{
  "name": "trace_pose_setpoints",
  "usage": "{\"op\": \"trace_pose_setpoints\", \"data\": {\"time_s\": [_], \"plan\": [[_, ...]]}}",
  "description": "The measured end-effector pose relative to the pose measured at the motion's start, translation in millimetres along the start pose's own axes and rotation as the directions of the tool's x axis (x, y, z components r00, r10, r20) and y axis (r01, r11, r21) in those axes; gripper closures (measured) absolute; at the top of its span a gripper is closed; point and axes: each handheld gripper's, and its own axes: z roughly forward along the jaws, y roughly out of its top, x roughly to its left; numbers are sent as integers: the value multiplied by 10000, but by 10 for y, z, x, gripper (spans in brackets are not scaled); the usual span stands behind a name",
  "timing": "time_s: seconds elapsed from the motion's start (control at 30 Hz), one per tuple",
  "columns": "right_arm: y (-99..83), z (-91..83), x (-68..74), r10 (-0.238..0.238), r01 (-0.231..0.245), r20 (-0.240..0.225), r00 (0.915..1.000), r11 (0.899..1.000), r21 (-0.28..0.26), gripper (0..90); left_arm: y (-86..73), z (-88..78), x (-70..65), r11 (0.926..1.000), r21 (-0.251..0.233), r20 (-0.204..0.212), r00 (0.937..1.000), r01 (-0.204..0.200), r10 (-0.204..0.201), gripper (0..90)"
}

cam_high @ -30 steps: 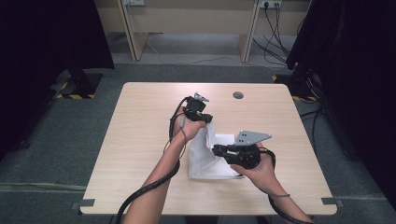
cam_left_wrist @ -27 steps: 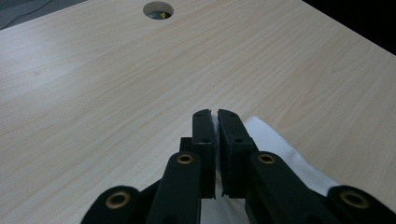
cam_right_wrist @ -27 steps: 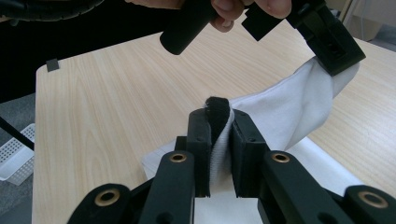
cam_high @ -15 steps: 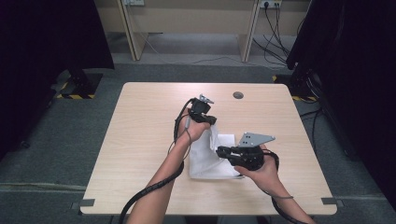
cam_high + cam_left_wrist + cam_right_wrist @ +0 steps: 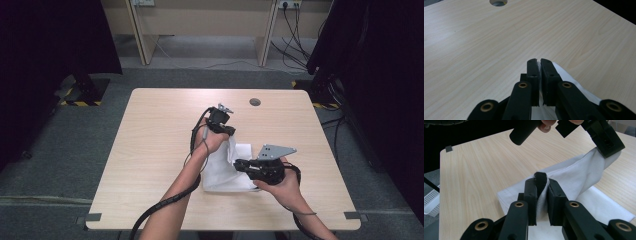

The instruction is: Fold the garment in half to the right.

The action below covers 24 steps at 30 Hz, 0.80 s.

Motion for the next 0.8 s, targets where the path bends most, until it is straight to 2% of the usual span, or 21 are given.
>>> {"op": "trace_pose_setpoints", "data": {"time_s": [0.8], "plan": [[-54,-29,-20,68,-69,47,10000,10000,20,803,0,57,-41,10000,71,51,10000,-44,43,854]]}}
